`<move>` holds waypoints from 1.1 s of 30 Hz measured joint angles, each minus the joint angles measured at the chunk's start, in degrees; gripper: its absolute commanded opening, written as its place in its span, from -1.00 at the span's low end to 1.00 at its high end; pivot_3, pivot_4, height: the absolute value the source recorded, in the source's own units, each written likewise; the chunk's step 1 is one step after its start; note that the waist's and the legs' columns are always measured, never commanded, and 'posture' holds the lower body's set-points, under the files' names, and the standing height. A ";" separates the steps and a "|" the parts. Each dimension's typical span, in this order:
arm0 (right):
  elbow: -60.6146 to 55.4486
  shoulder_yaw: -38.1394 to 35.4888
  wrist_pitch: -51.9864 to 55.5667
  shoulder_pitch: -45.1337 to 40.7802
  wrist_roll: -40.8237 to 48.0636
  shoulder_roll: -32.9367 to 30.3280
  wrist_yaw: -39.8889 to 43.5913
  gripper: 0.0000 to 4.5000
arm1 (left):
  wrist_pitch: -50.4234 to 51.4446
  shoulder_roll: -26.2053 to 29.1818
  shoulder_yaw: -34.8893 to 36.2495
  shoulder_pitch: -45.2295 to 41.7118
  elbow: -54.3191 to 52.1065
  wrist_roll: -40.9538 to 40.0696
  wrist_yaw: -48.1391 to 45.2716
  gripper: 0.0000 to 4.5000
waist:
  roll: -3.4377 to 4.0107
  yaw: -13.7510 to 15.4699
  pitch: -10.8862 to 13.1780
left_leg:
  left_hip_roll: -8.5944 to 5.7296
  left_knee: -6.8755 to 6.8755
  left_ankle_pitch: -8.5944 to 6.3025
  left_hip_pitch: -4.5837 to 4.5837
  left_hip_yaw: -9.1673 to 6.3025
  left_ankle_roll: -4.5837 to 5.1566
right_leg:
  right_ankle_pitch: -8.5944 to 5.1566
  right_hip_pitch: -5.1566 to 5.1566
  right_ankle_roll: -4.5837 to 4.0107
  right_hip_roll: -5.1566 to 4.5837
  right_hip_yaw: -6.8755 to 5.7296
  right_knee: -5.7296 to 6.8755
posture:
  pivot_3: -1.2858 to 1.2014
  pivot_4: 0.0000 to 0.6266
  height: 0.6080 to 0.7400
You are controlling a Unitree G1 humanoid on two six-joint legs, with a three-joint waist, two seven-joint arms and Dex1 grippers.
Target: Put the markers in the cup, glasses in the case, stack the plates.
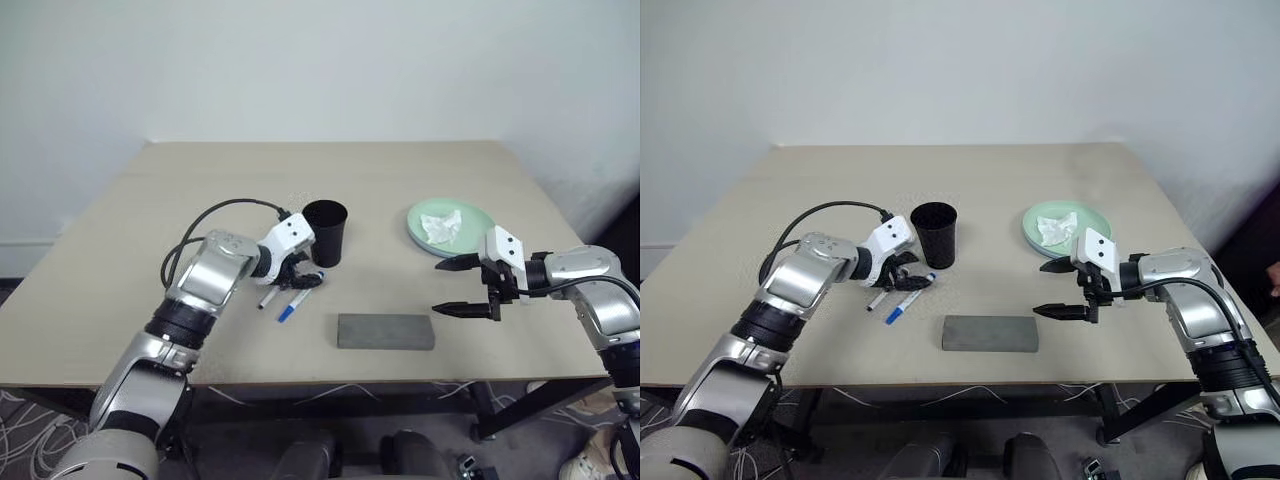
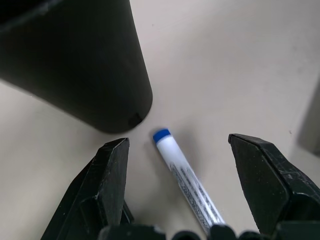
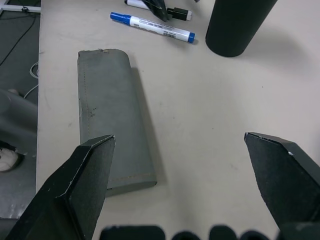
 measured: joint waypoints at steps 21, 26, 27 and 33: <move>-0.68 0.00 0.03 0.35 0.04 0.00 -0.32 1.00 | -0.59 -2.51 -2.59 0.66 3.38 2.18 0.59 0.49 | -0.01 0.01 0.00 | 0.00 0.00 0.00 -0.01 -0.01 0.00 | 0.00 0.00 0.00 -0.01 -0.01 -0.02 | 0.03 -1.00 0.99; -0.68 0.00 0.03 0.35 0.04 -0.02 -0.21 1.00 | 0.51 -2.52 -3.53 2.42 2.68 2.15 -0.02 0.23 | -0.01 0.02 0.00 | 0.00 0.00 0.00 -0.01 -0.01 0.00 | 0.00 0.00 0.00 -0.01 -0.01 -0.01 | 0.03 -1.00 0.99; -0.69 0.00 0.03 0.35 0.04 -0.02 -0.19 1.00 | 0.68 -2.52 -3.59 2.54 2.18 2.16 -0.16 0.10 | -0.01 0.02 0.00 | 0.00 0.00 0.00 -0.01 -0.01 0.00 | 0.00 0.01 0.00 -0.01 -0.01 -0.01 | 0.03 -1.00 0.99; -0.70 -0.01 0.02 0.35 0.04 -0.03 -0.13 1.00 | 1.48 -2.36 -3.74 3.47 -0.04 2.13 -0.32 -0.87 | -0.01 0.02 0.00 | 0.00 0.00 0.00 0.01 -0.01 0.00 | 0.00 0.03 0.00 -0.01 -0.01 -0.01 | 0.03 -1.00 0.99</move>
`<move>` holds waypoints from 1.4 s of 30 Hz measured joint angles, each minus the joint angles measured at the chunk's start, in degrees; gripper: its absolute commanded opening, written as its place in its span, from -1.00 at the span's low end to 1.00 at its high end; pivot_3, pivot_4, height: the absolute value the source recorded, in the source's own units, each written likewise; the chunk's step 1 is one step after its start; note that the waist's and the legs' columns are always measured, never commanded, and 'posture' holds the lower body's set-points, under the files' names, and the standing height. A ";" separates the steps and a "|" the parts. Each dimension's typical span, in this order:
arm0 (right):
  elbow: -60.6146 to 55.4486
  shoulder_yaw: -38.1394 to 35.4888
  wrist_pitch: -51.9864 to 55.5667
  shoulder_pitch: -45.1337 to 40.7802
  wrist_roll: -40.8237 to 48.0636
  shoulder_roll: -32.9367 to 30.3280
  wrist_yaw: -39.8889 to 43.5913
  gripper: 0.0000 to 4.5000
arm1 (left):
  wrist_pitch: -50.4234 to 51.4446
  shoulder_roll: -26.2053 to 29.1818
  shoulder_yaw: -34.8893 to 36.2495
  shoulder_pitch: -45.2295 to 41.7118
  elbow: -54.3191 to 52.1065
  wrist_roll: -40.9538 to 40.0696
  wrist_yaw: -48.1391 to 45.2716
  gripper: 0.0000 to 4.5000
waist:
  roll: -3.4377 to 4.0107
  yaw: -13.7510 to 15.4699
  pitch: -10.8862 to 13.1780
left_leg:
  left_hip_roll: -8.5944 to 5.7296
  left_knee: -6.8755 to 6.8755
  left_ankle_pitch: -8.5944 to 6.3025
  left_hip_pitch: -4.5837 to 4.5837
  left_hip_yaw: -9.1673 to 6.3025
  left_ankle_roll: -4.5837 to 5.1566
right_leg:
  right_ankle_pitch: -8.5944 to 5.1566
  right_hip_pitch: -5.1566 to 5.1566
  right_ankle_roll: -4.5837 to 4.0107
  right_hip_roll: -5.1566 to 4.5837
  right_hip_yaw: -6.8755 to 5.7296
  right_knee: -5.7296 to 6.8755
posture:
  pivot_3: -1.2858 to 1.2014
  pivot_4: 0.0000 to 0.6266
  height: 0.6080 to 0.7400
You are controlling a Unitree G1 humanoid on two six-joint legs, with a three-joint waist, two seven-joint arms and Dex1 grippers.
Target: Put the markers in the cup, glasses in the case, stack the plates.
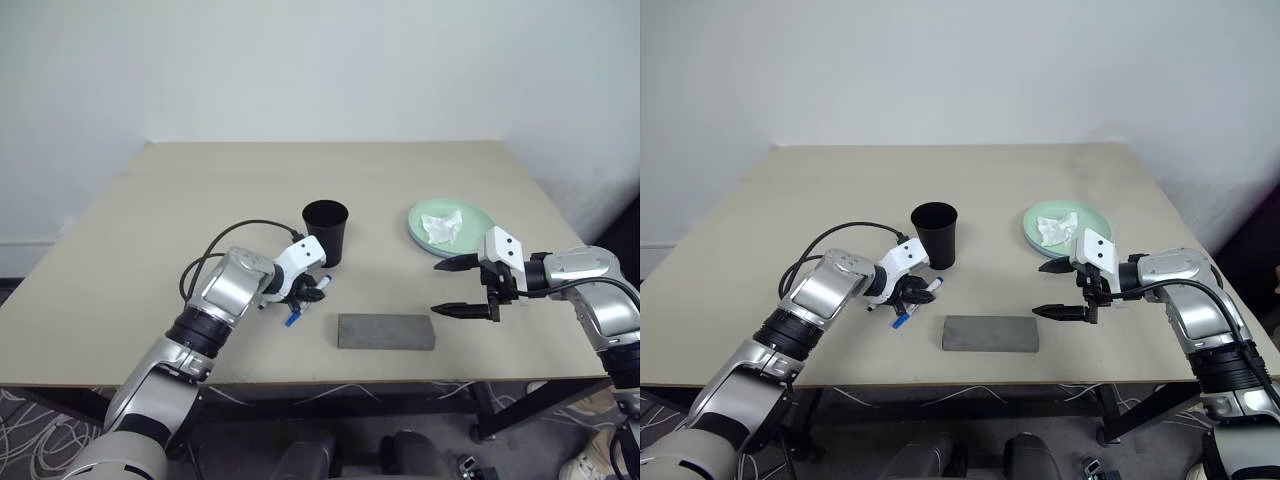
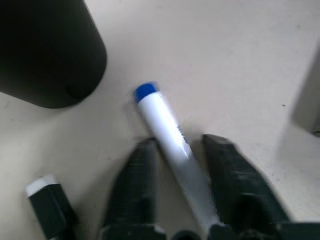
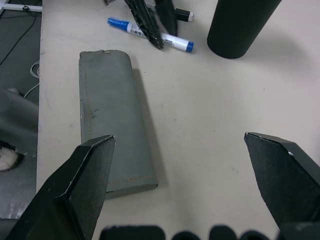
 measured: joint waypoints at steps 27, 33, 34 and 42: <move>-0.19 -0.01 0.01 -0.07 -0.02 -0.13 0.34 1.00 | -6.44 -7.27 19.07 -9.15 -3.21 -21.38 -4.47 -0.95 | -0.01 -0.02 0.00 | 0.00 0.19 0.00 0.01 -0.02 0.00 | -0.01 0.12 -0.01 0.01 -0.03 0.00 | 0.03 -1.00 0.99; -0.11 0.01 0.01 -0.46 -0.02 -0.07 0.35 1.00 | -23.15 -13.48 27.39 -17.94 15.15 -20.33 8.32 -0.95 | -0.05 0.01 -0.01 | 0.00 0.17 0.01 0.01 -0.01 -0.01 | 0.05 0.05 0.07 0.01 -0.03 0.01 | 0.03 -1.00 0.99; -0.08 0.01 0.02 -0.51 -0.03 -0.08 0.35 1.00 | -26.25 -13.78 28.19 -19.35 18.69 -20.09 9.83 -0.95 | -0.06 0.00 -0.01 | 0.00 0.16 -0.01 0.01 0.03 -0.04 | 0.06 0.04 0.08 0.00 -0.02 0.01 | 0.03 -1.00 0.99; -0.08 0.00 0.02 -0.53 -0.01 -0.06 0.26 1.00 | -43.26 -16.65 30.80 -22.27 36.03 -17.83 14.91 -0.95 | -0.15 0.02 0.01 | -0.03 0.25 -0.04 -0.09 0.06 0.00 | 0.09 0.03 0.14 -0.01 -0.06 -0.05 | 0.03 -1.00 0.99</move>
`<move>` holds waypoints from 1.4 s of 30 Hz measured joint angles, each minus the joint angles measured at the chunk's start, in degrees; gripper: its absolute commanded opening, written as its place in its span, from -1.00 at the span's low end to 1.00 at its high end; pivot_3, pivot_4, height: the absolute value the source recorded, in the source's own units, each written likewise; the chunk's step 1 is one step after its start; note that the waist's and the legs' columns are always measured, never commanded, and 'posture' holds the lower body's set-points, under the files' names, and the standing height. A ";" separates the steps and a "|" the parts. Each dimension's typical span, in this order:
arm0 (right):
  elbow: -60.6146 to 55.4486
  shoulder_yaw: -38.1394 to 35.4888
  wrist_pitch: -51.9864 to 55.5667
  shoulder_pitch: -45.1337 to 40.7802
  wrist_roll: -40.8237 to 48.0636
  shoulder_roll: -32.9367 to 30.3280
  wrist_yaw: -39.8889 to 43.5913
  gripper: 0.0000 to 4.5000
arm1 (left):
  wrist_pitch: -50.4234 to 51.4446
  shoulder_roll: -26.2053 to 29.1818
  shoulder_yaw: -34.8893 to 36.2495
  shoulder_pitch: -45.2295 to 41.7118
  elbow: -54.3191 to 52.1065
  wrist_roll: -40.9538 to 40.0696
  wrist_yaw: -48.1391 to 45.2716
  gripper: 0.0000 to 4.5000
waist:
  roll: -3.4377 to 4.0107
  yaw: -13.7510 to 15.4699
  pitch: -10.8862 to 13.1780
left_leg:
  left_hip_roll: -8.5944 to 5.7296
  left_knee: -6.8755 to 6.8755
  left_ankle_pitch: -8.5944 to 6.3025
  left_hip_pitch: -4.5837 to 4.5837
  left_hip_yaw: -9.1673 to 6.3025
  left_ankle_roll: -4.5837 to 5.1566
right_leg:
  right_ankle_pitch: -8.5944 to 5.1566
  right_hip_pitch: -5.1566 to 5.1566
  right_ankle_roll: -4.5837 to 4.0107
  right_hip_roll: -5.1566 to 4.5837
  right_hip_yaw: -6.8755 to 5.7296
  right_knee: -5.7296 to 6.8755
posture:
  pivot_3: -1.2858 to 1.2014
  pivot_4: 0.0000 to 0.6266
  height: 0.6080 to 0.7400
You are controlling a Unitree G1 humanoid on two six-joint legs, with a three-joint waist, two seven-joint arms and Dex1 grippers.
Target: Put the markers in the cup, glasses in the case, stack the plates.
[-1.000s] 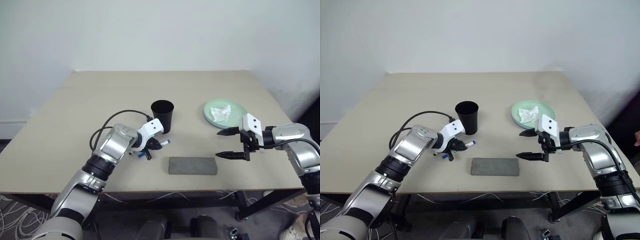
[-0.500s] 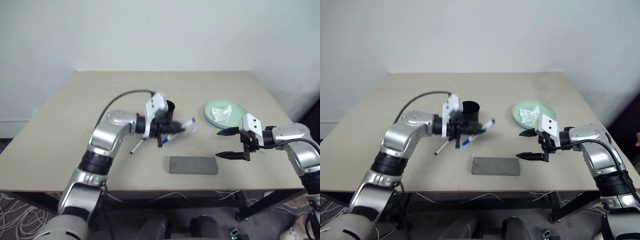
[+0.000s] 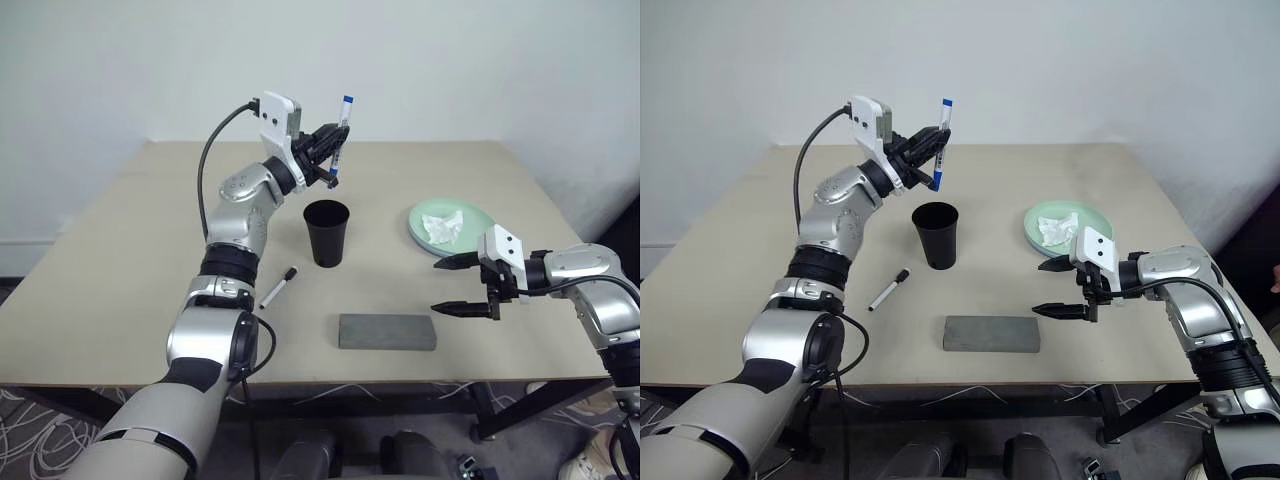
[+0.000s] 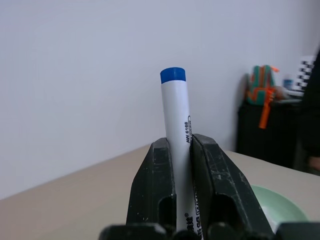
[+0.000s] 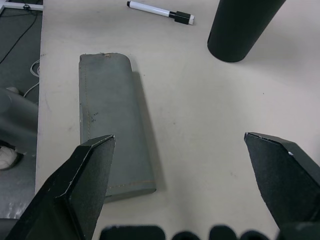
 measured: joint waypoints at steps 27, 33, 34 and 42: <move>-0.12 0.00 -0.02 0.08 0.04 0.00 -0.36 1.00 | -3.13 0.18 0.14 3.34 8.79 3.87 -4.53 -0.95 | -0.05 0.01 -0.02 | 0.00 0.08 -0.01 -0.01 0.01 0.02 | 0.02 0.01 0.03 0.01 -0.12 0.04 | 0.03 -1.00 0.99; -0.10 0.00 -0.02 0.08 0.04 0.00 -0.37 1.00 | -3.13 0.16 0.14 3.63 8.79 3.98 -4.71 -0.95 | -0.06 0.00 -0.02 | 0.00 0.08 -0.01 -0.01 0.01 0.02 | 0.02 0.00 0.03 0.02 -0.11 0.04 | 0.03 -1.00 0.99; -0.10 0.00 -0.02 0.08 0.04 0.00 -0.37 1.00 | -3.13 0.15 0.14 3.68 8.78 3.99 -4.81 -0.95 | -0.06 0.00 -0.02 | 0.00 0.08 -0.01 -0.01 0.01 0.02 | 0.02 0.00 0.03 0.02 -0.11 0.04 | 0.03 -1.00 0.99; 1.52 -2.08 0.11 -2.42 0.79 0.02 -0.61 1.00 | -3.06 0.11 0.13 3.70 8.78 4.01 -5.24 -0.63 | -0.06 -0.01 -0.03 | 0.00 0.09 -0.01 0.00 0.01 0.02 | 0.03 0.01 0.03 0.02 -0.12 0.05 | 0.03 -1.00 0.99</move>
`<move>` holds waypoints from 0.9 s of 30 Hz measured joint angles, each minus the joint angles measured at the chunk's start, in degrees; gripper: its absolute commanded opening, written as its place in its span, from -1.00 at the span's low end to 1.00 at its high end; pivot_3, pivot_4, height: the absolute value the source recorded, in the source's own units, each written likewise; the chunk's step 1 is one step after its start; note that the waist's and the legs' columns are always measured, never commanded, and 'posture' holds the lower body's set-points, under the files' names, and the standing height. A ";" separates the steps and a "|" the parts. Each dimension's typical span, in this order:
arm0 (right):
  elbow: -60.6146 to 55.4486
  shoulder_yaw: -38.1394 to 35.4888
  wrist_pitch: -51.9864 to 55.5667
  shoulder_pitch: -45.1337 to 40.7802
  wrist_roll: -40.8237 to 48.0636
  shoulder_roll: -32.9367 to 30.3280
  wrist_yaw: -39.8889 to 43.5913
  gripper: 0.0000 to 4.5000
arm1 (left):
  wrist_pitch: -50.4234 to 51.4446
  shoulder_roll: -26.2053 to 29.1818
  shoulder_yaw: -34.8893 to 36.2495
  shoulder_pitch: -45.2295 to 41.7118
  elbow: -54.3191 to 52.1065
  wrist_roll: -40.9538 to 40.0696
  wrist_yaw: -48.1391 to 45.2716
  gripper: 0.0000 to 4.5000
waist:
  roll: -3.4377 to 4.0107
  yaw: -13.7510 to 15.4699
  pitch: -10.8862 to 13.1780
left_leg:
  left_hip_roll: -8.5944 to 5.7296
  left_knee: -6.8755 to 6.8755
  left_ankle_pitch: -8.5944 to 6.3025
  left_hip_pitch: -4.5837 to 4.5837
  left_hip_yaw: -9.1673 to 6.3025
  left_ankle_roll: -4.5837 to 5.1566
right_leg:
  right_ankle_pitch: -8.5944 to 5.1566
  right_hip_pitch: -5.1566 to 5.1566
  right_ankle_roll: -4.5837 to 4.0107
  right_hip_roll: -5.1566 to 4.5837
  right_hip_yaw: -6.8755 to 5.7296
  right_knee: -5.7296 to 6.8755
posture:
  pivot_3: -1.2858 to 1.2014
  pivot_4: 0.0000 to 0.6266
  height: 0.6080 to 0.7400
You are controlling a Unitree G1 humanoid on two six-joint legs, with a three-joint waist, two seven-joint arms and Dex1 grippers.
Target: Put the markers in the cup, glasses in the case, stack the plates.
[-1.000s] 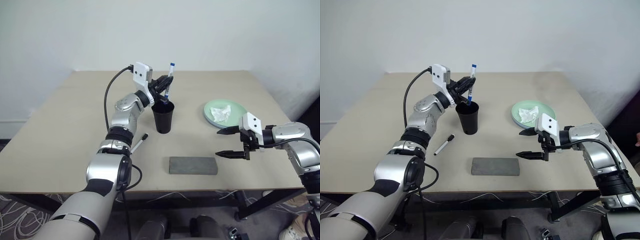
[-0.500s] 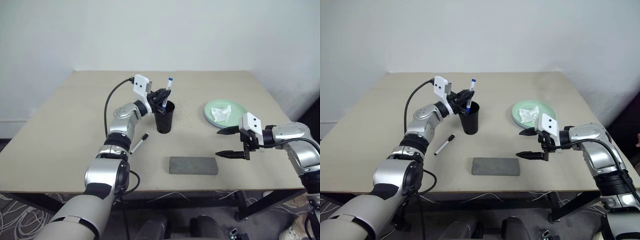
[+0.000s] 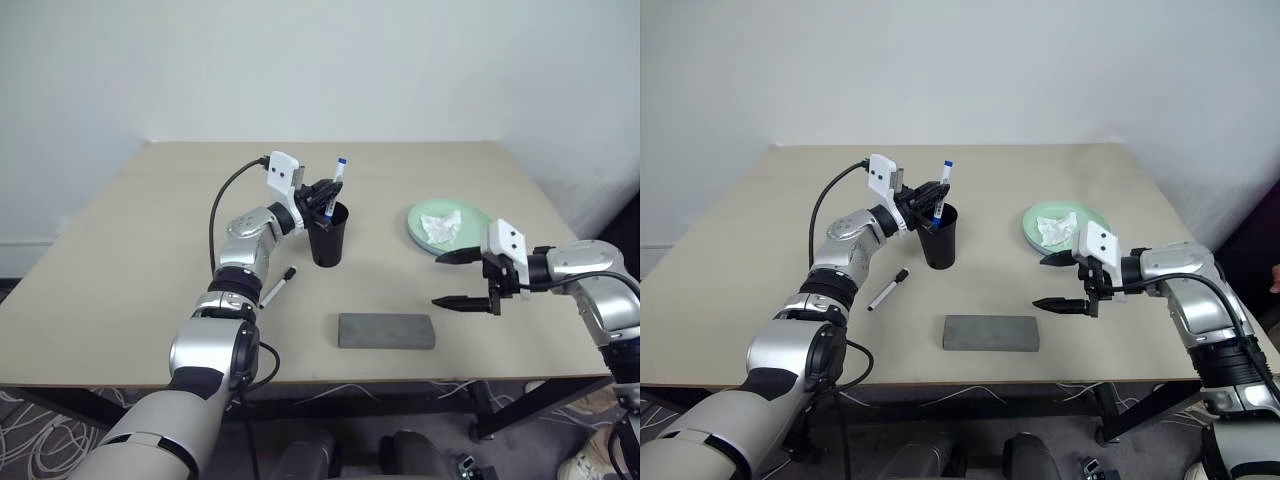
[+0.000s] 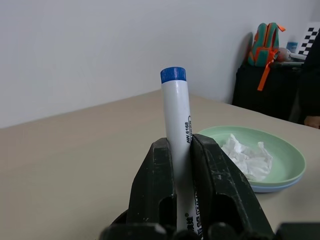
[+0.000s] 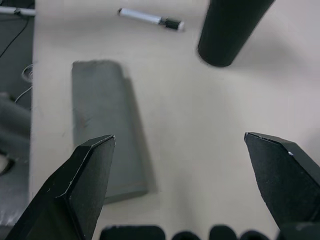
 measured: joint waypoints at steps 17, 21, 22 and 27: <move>5.05 -2.84 -0.20 -3.55 1.03 0.00 0.22 1.00 | 1.79 0.71 -0.07 1.40 -5.05 0.07 -0.91 0.98 | -0.01 -0.01 -0.01 | 0.00 -0.03 0.00 -0.01 0.00 0.00 | 0.01 -0.03 0.00 0.00 0.06 0.01 | 0.03 -1.00 0.99; 5.10 -2.91 -0.11 -3.67 1.09 0.00 0.37 1.00 | 9.36 4.89 -0.35 4.12 -15.61 -1.17 -4.63 0.98 | -0.01 -0.05 -0.01 | 0.01 -0.09 0.00 0.01 0.03 0.00 | 0.01 -0.07 0.00 0.02 0.08 0.03 | 0.03 -1.00 0.99; 5.10 -2.91 -0.05 -3.71 1.10 0.01 0.47 1.00 | 11.57 6.00 -0.46 4.74 -18.24 -1.69 -5.59 0.98 | -0.01 -0.03 -0.01 | 0.01 -0.09 0.00 0.02 0.02 0.00 | 0.01 -0.07 0.00 0.02 0.08 0.04 | 0.03 -1.00 0.99; 5.37 -3.72 0.04 -3.79 1.50 -0.15 0.73 1.00 | 24.75 20.14 -4.11 14.62 -34.78 -2.24 -14.57 0.98 | 0.04 -0.68 -0.02 | 0.01 -0.30 0.00 0.16 0.15 -0.01 | 0.00 -0.12 -0.03 0.06 0.18 0.06 | 0.03 -1.00 0.99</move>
